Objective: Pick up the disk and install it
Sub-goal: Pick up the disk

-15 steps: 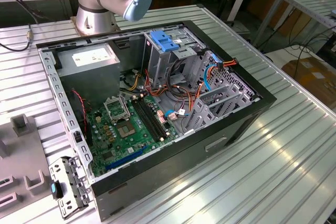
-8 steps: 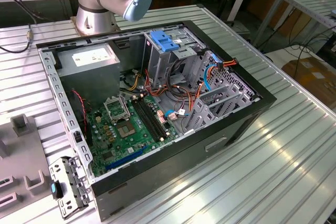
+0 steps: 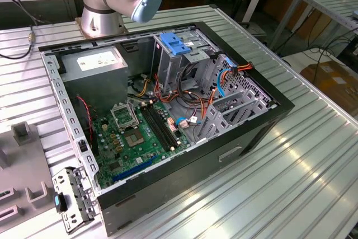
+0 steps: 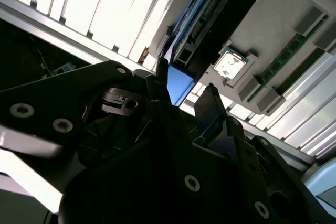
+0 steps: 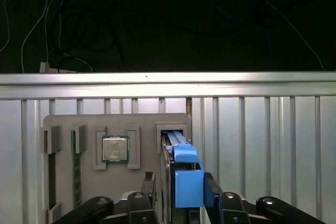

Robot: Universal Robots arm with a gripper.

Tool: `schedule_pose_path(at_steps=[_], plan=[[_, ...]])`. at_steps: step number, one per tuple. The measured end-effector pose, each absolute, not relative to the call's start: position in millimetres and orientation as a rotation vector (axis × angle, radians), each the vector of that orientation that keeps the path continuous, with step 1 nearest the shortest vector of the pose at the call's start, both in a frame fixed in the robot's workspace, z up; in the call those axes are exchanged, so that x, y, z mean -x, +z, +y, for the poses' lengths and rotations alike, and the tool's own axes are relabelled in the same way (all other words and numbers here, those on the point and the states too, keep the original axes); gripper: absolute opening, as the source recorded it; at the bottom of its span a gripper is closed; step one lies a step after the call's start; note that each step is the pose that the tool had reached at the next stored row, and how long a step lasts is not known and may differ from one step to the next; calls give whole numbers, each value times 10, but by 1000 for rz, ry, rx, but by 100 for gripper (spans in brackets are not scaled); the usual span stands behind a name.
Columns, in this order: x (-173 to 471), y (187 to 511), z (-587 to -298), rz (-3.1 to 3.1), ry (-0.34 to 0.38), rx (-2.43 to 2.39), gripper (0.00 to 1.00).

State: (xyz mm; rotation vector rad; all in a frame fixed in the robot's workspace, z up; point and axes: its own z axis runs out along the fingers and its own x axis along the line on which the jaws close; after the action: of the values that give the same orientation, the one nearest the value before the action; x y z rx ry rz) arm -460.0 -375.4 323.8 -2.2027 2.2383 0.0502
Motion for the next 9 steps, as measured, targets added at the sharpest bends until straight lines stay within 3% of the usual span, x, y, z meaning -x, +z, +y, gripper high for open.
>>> schedule_pose_path(at_steps=[9], plan=[[4620,3108,-3724,2231,58,2202,48]])
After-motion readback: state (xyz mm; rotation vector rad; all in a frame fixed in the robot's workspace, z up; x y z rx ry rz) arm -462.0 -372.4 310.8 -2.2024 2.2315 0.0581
